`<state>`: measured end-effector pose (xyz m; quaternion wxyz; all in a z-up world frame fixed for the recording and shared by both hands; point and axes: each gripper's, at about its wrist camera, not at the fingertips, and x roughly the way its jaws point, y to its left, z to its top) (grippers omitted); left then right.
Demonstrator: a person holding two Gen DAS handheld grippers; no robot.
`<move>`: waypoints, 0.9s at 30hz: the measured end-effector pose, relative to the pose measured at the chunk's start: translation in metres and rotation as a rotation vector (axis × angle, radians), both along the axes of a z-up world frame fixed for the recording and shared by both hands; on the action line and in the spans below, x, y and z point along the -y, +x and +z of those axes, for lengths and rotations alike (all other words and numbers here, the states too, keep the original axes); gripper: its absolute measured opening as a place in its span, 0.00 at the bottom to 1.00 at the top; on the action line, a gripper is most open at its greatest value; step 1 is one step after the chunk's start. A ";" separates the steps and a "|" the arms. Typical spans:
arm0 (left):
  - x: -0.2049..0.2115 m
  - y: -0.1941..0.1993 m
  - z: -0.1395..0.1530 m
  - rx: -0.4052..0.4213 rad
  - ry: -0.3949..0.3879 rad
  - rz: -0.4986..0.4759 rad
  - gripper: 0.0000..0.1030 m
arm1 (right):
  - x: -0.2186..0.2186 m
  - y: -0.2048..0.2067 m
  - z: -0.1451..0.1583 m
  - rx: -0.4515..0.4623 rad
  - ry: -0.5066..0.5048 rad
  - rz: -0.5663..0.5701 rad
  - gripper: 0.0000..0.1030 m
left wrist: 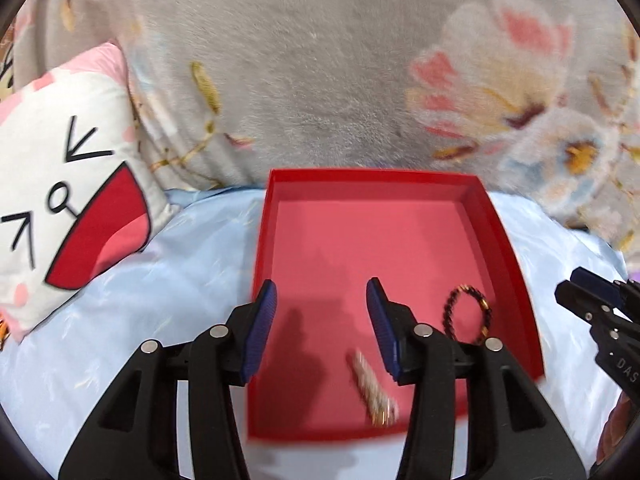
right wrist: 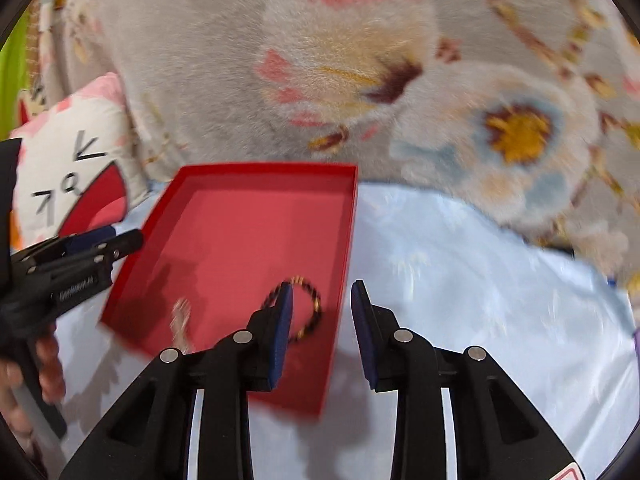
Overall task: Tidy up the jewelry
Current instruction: 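Carry both bracelets into the red box and open both tools, then move the left tool to the gold bangle while the right approaches the gold watch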
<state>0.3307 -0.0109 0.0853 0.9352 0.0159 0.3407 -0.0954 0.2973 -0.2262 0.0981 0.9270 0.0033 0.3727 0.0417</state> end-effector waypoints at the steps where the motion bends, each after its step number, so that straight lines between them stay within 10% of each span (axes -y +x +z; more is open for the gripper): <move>1: -0.003 -0.013 0.001 0.004 0.006 0.001 0.48 | 0.004 -0.018 -0.001 -0.008 0.021 0.002 0.29; 17: -0.023 -0.192 -0.045 -0.046 0.041 -0.068 0.55 | 0.016 -0.200 -0.047 -0.100 0.052 0.015 0.32; 27: -0.018 -0.204 -0.075 -0.065 0.045 -0.043 0.75 | -0.006 -0.213 -0.072 -0.136 0.043 0.050 0.32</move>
